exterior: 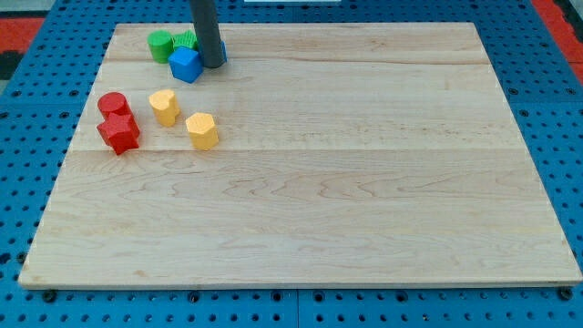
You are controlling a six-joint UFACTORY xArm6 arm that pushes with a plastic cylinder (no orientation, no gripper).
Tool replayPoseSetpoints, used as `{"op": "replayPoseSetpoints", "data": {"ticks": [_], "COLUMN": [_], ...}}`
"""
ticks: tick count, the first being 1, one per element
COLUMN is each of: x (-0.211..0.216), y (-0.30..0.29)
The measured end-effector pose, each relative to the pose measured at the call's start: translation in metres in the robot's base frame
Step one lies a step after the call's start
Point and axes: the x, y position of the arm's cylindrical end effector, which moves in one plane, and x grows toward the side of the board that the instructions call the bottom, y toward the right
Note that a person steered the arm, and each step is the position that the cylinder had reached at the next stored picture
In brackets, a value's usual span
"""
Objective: Move your arm towards the center left
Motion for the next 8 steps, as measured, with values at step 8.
{"op": "replayPoseSetpoints", "data": {"ticks": [8], "x": [-0.035], "y": [0.121]}}
